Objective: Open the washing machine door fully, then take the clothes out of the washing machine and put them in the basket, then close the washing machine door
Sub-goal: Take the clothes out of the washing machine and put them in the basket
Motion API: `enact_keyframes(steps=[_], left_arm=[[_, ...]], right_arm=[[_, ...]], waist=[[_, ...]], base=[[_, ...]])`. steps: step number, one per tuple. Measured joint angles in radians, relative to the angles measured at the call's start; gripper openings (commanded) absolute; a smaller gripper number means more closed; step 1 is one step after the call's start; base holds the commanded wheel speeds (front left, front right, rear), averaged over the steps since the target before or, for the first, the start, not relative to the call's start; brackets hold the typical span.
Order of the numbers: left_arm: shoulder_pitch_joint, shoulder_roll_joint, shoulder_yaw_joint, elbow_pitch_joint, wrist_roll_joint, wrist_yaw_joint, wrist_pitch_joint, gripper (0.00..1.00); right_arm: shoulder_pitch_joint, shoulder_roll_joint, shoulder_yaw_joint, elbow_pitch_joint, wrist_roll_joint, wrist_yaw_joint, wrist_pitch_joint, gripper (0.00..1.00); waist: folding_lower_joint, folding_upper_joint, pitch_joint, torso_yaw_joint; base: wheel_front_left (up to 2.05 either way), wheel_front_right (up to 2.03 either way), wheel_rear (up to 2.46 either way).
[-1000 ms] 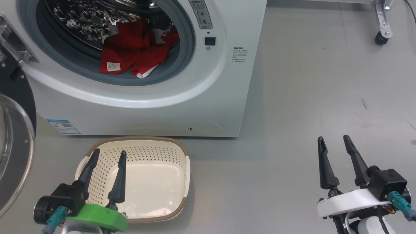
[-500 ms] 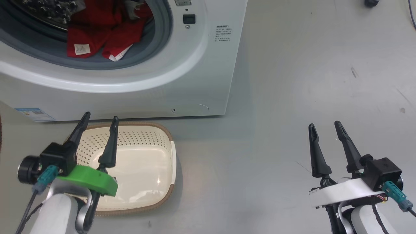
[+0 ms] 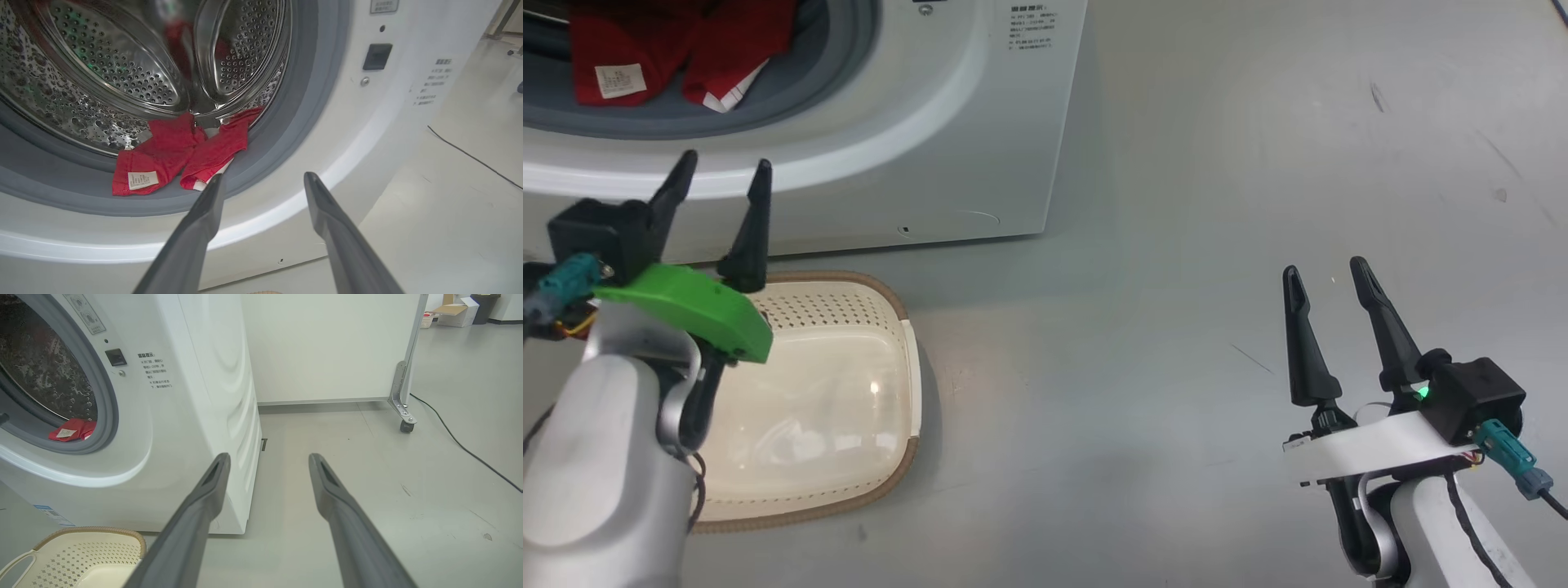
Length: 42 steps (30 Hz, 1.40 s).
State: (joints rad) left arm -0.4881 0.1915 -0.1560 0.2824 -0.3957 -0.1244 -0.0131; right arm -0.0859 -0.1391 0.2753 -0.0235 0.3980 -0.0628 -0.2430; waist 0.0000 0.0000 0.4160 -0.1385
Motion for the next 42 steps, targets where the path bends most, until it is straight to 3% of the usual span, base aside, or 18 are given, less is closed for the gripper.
enact_keyframes(steps=[11,31,42], left_arm=[[-0.184,0.047,0.115,0.153,-0.072,0.022,0.096,1.0],[-0.446,0.171,0.146,0.309,-0.066,0.033,0.244,1.0],[-0.515,0.178,0.138,0.381,-0.067,0.033,0.3,1.0]], right_arm=[[-0.042,0.01,0.025,-0.003,-0.015,0.01,0.0,1.0],[-0.085,0.052,0.054,0.021,-0.016,0.026,0.0,1.0],[-0.106,0.063,0.054,0.032,-0.016,0.027,-0.002,1.0]], waist=[[0.0,0.0,0.095,-0.06],[0.0001,0.0,0.213,-0.194],[0.0001,0.0,0.256,-0.239]], base=[[0.0,0.0,0.0],[0.0,0.0,0.0],[0.0,0.0,0.0]])
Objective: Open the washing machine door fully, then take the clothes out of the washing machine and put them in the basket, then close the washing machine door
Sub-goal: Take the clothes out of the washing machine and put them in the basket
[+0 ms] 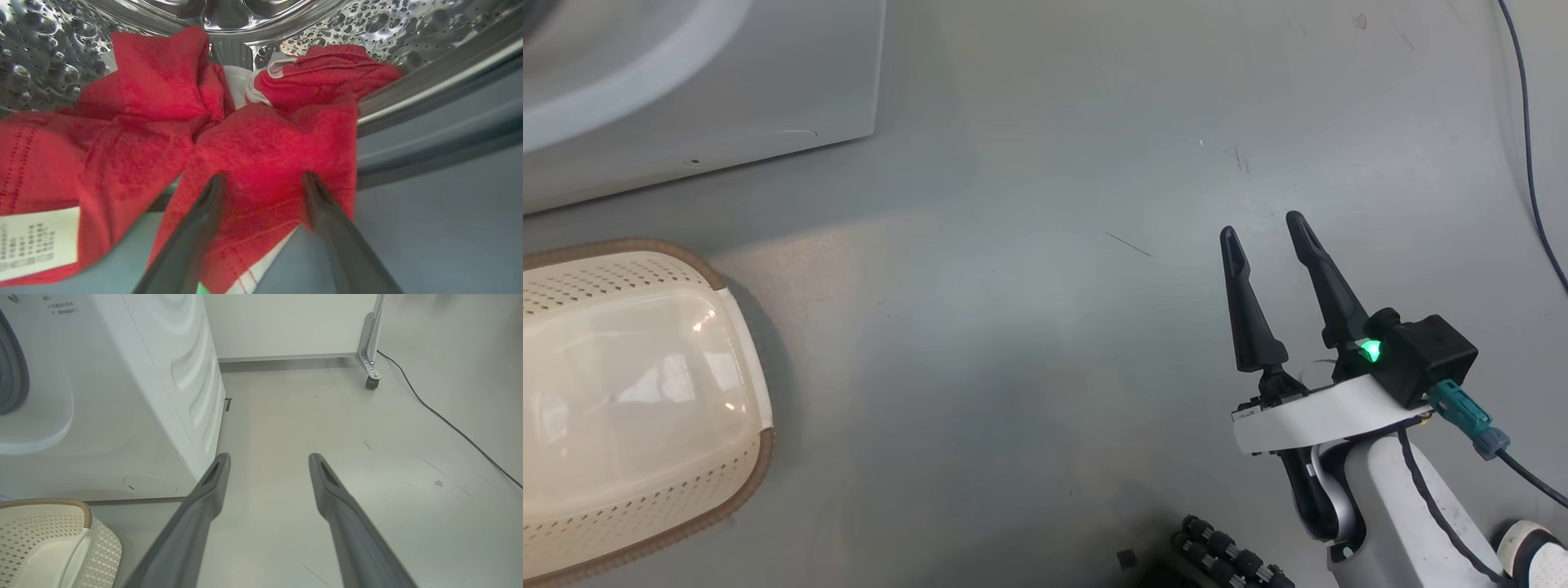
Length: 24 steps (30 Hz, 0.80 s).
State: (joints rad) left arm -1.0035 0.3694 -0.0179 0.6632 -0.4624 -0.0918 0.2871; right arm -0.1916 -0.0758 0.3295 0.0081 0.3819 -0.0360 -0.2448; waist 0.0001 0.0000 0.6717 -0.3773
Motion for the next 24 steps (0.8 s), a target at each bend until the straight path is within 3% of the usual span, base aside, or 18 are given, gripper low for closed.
enact_keyframes(steps=[19,20,21,24], left_arm=[[-0.065,0.029,-0.015,0.088,0.006,-0.003,0.017,1.0],[-0.067,0.029,-0.019,0.092,0.006,-0.006,0.019,0.4],[-0.068,0.029,-0.023,0.095,0.007,-0.011,0.02,0.0],[-0.073,0.027,-0.041,0.096,0.007,-0.021,0.019,0.0]], right_arm=[[-0.026,0.012,-0.001,0.01,-0.007,0.008,-0.007,1.0],[-0.026,0.012,-0.001,0.01,-0.007,0.008,-0.007,1.0],[-0.026,0.013,-0.002,0.01,-0.007,0.008,-0.007,1.0],[-0.027,0.013,-0.007,0.01,-0.009,0.008,-0.007,1.0]], waist=[[-0.0001,0.0,0.021,-0.016],[-0.0001,0.0,0.022,-0.016],[-0.0001,0.0,0.022,-0.016],[-0.0001,0.0,0.023,-0.014]], base=[[0.0,0.0,0.0],[0.0,0.0,0.0],[0.0,0.0,0.0],[0.0,0.0,0.0]])
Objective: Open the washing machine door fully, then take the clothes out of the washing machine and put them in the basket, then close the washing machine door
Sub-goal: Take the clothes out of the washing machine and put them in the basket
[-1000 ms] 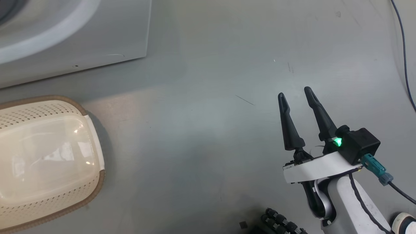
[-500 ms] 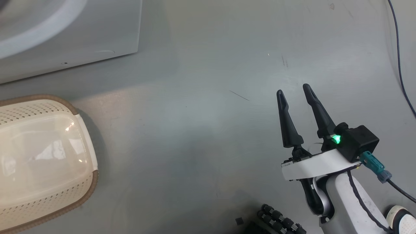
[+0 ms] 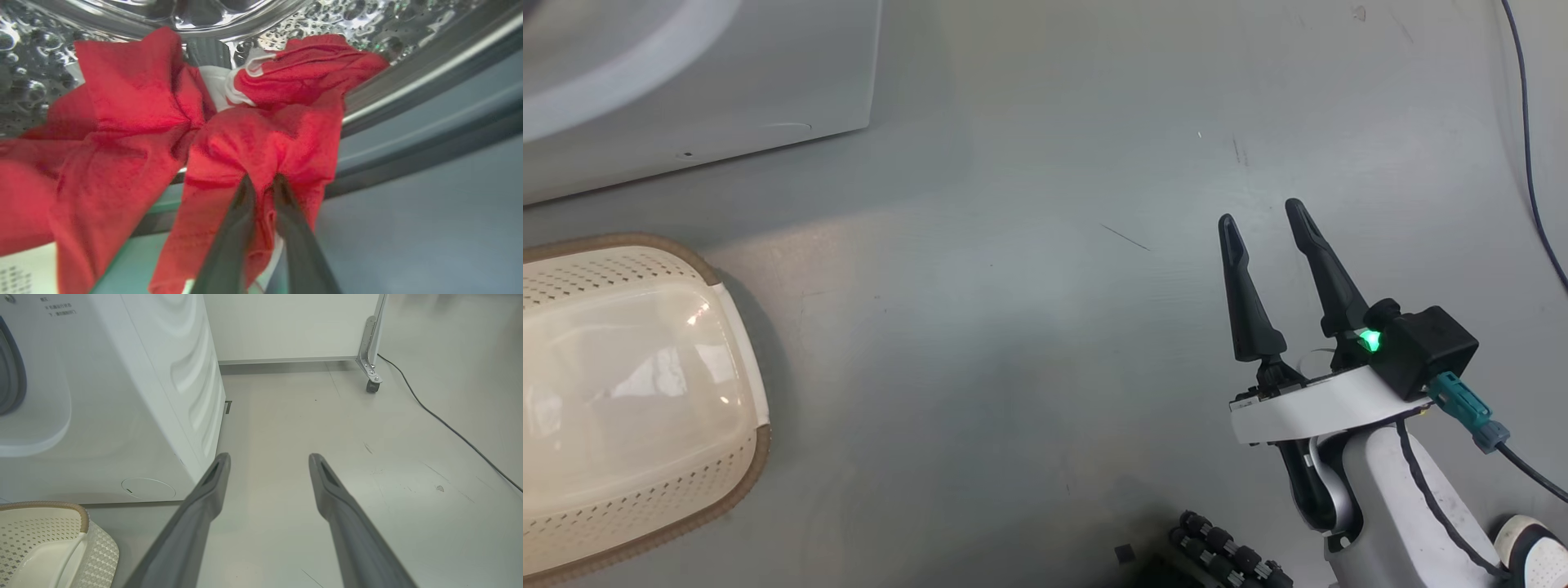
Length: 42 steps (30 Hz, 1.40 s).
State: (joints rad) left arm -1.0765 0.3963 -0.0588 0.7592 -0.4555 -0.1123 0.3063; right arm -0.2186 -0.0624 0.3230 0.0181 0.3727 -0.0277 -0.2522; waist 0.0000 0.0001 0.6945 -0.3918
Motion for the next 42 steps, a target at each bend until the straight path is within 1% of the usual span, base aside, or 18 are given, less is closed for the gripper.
enact_keyframes(steps=[8,11,22,25,29,32,38,42], left_arm=[[-0.011,-0.008,-0.012,0.041,0.009,0.001,-0.045,0.0],[-0.011,-0.028,-0.021,0.055,0.009,0.0,-0.073,0.0],[-0.008,-0.066,-0.032,0.071,0.007,-0.008,-0.204,0.0],[-0.003,-0.087,-0.044,0.073,0.001,-0.008,-0.237,0.0],[0.03,-0.12,-0.077,0.073,0.0,-0.009,-0.291,0.0],[0.062,-0.125,-0.117,0.074,0.017,-0.012,-0.324,0.0],[0.114,-0.162,-0.156,0.073,0.009,-0.013,-0.397,0.0],[0.161,-0.172,-0.198,0.064,0.004,-0.013,-0.448,0.0]], right_arm=[[-0.008,0.001,-0.014,0.008,-0.009,0.0,0.0,1.0],[-0.009,0.001,-0.02,0.013,-0.015,0.0,0.0,1.0],[-0.009,0.001,-0.042,0.023,-0.025,0.001,0.0,1.0],[-0.009,-0.001,-0.052,0.027,-0.032,0.001,0.0,1.0],[-0.009,-0.002,-0.054,0.035,-0.039,0.009,0.0,1.0],[-0.008,-0.005,-0.06,0.041,-0.042,0.009,0.0,1.0],[-0.006,-0.014,-0.064,0.056,-0.051,0.017,0.0,1.0],[0.007,-0.018,-0.071,0.07,-0.051,0.017,0.0,1.0]], waist=[[0.0,0.0,-0.017,0.01],[0.0,0.0,-0.032,0.017],[0.0,0.0,-0.086,0.044],[0.0,0.0,-0.104,0.056],[0.0,0.0,-0.13,0.075],[0.0,-0.0001,-0.153,0.089],[0.0,0.0,-0.207,0.121],[0.0,0.0,-0.248,0.141]], base=[[0.0,0.0,0.0],[0.0,0.0,0.0],[0.0,0.0,0.0],[0.0,0.0,0.0],[0.0,0.0,0.0],[0.0,0.0,0.0],[0.0,0.0,0.0],[0.0,0.0,0.0]])
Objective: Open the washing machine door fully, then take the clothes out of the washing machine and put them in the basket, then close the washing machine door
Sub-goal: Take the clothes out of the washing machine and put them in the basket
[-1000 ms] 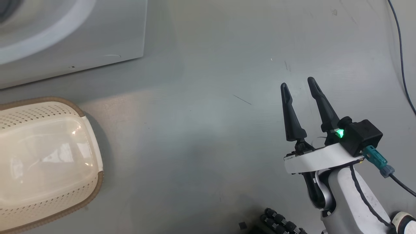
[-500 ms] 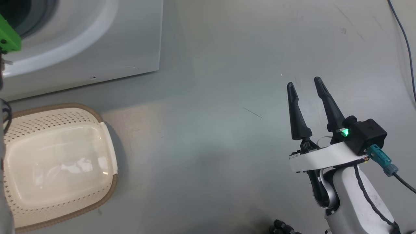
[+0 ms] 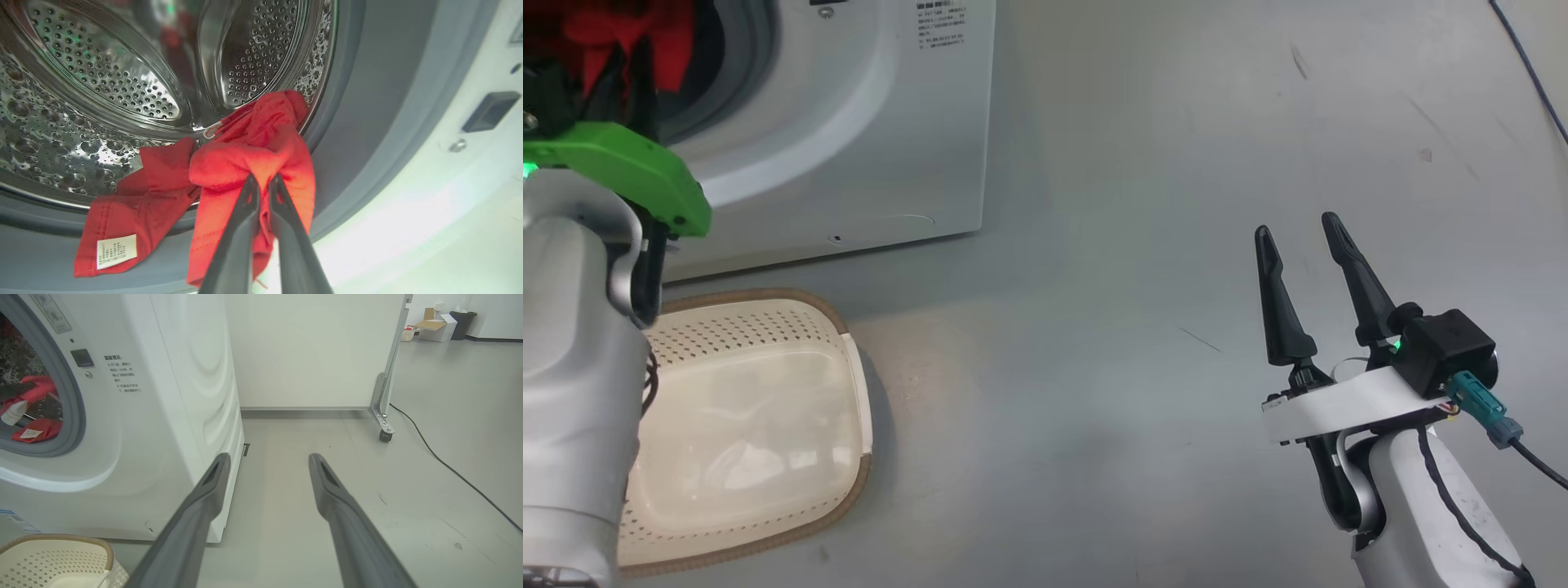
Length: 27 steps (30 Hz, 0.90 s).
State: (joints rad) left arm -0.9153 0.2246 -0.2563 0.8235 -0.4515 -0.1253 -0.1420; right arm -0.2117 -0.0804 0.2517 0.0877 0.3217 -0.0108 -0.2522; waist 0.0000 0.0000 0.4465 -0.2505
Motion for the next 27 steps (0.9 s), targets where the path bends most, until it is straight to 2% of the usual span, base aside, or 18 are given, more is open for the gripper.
enact_keyframes(steps=[7,19,23,27], left_arm=[[0.091,-0.012,-0.059,-0.03,-0.007,0.0,-0.084,0.0],[0.181,-0.019,-0.093,-0.134,0.002,0.0,-0.112,0.0],[0.217,-0.003,-0.072,-0.202,0.014,0.0,-0.114,0.0],[0.224,0.018,-0.034,-0.361,0.072,0.0,-0.114,0.0]], right_arm=[[0.041,-0.01,-0.015,0.017,0.0,0.001,0.0,1.0],[0.095,-0.027,-0.038,0.016,0.0,0.0,0.0,1.0],[0.109,-0.029,-0.043,0.016,0.0,0.0,0.0,1.0],[0.131,-0.029,-0.05,0.015,0.002,-0.001,0.0,1.0]], waist=[[0.0,0.0,-0.079,0.036],[-0.0001,0.0,-0.18,0.117],[0.0,0.0,-0.21,0.145],[-0.0001,0.0,-0.234,0.171]], base=[[0.0,0.0,0.0],[0.0,0.0,0.0],[0.0,0.0,0.0],[0.0,0.0,0.0]])
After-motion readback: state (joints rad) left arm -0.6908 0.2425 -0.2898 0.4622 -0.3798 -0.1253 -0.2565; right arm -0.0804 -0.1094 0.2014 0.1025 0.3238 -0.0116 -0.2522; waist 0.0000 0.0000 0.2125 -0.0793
